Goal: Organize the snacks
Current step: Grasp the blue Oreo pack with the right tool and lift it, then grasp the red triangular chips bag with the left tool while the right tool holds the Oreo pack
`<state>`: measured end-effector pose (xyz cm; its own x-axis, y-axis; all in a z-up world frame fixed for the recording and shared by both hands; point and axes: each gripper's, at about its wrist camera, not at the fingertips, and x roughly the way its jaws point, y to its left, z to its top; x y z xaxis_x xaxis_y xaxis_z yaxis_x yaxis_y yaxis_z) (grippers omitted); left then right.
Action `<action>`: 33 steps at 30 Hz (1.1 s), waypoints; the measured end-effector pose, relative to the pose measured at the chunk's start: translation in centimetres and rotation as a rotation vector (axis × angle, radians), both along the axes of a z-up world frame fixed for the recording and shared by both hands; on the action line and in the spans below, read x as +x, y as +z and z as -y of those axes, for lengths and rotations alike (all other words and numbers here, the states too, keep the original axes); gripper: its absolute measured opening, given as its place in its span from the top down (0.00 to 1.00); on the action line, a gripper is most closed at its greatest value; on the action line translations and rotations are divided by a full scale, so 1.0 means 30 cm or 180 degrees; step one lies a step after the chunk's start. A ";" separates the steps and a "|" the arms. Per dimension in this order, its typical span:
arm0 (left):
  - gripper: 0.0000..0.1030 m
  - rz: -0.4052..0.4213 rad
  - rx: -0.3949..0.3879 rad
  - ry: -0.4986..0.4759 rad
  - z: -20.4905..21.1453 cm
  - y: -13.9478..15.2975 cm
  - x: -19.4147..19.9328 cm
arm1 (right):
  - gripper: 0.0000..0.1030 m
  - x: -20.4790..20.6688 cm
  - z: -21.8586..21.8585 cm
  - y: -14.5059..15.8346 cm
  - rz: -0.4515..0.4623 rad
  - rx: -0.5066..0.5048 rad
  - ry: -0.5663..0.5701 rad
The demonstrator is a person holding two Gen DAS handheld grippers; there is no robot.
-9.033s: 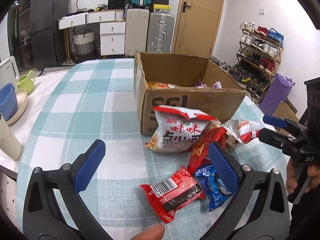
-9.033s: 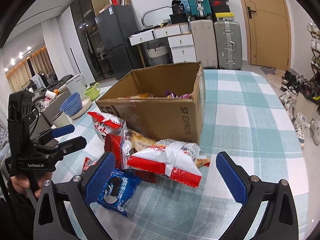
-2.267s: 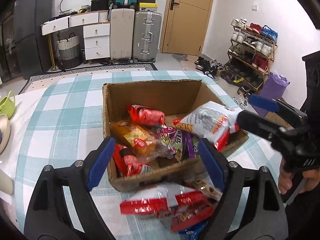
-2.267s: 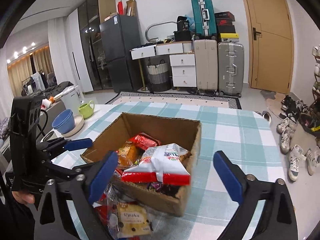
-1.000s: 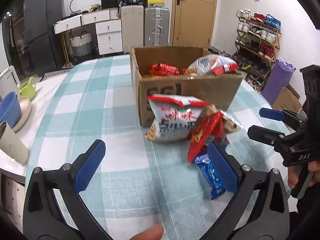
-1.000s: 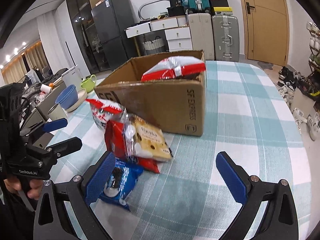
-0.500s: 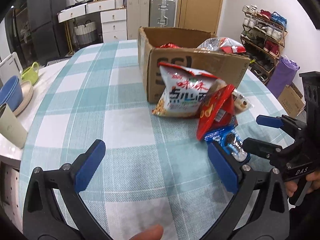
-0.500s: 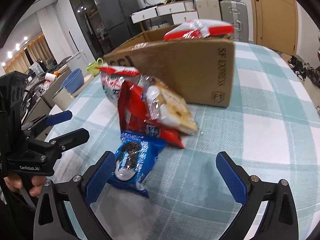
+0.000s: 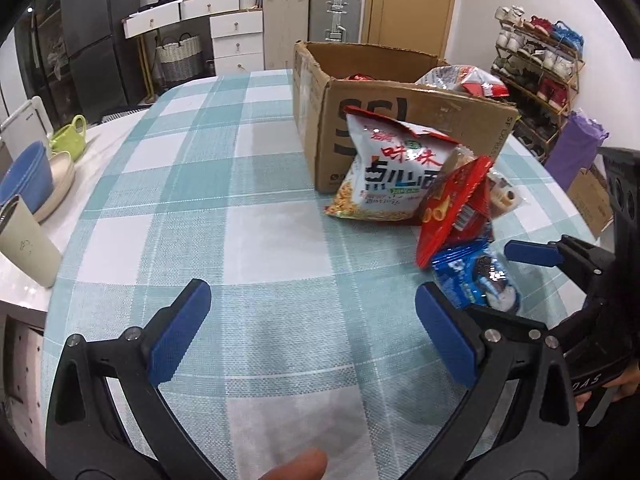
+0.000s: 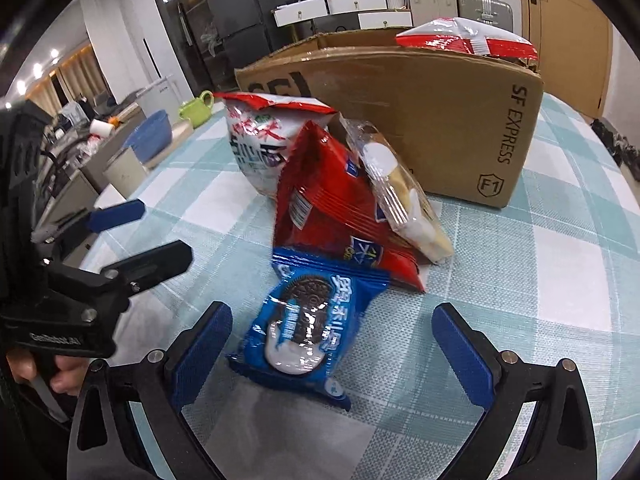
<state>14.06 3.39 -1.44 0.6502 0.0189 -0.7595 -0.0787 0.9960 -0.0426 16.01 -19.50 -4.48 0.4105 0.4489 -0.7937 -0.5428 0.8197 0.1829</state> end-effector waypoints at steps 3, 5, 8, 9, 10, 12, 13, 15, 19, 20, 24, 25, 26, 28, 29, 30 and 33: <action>0.01 -0.0010 -0.0041 -0.0025 -0.002 -0.004 0.001 | 0.01 -0.003 0.005 -0.007 -0.0010 -0.0034 0.0009; 0.01 -0.0012 -0.0027 -0.0020 -0.004 -0.005 0.003 | 0.01 -0.004 0.022 -0.012 -0.0002 -0.0044 -0.0010; 0.01 -0.0020 -0.0033 -0.0024 -0.005 -0.010 0.005 | 0.06 -0.007 0.033 -0.014 0.0016 -0.0043 -0.0029; 0.01 -0.0019 -0.0036 -0.0024 -0.004 -0.010 0.004 | 0.10 -0.007 0.031 -0.013 0.0026 -0.0046 -0.0028; 0.01 -0.0021 -0.0035 -0.0025 -0.004 -0.010 0.005 | 0.17 -0.009 0.028 -0.012 0.0040 -0.0041 -0.0007; 0.01 -0.0020 -0.0033 -0.0025 -0.004 -0.010 0.004 | 0.24 -0.012 0.021 -0.011 0.0061 -0.0059 0.0033; 0.01 -0.0023 -0.0031 -0.0025 -0.004 -0.010 0.005 | 0.31 -0.016 0.017 -0.009 0.0073 -0.0057 0.0068; 0.01 -0.0023 -0.0031 -0.0022 -0.004 -0.011 0.005 | 0.46 -0.025 0.011 -0.006 0.0094 -0.0048 0.0133; 0.01 -0.0025 -0.0035 -0.0022 -0.003 -0.013 0.004 | 0.55 -0.042 0.045 0.001 0.0164 0.0005 0.0149; 0.01 -0.0030 -0.0040 -0.0023 -0.002 -0.015 0.004 | 0.55 -0.043 0.059 0.003 0.0182 0.0031 0.0125; 0.01 -0.0038 -0.0103 -0.0024 -0.001 -0.021 0.007 | 0.56 -0.055 0.141 0.041 0.0308 0.0180 -0.0001; 0.01 -0.0029 -0.0124 -0.0016 0.001 -0.023 0.007 | 0.56 -0.056 0.164 0.056 0.0349 0.0224 -0.0048; 0.01 -0.0016 -0.0157 -0.0013 0.003 -0.026 0.010 | 0.56 -0.054 0.191 0.072 0.0389 0.0283 -0.0112; 0.01 -0.0019 -0.0220 -0.0040 0.015 -0.032 0.017 | 0.56 -0.051 0.229 0.097 0.0454 0.0327 -0.0210; 0.01 -0.0030 -0.0235 -0.0072 0.026 -0.035 0.023 | 0.56 -0.046 0.242 0.107 0.0480 0.0339 -0.0240; 0.01 -0.0038 -0.0235 -0.0107 0.039 -0.037 0.029 | 0.56 -0.036 0.256 0.118 0.0504 0.0349 -0.0283; 0.01 -0.0038 -0.0199 -0.0228 0.085 -0.036 0.052 | 0.56 -0.006 0.281 0.128 0.0501 0.0363 -0.0370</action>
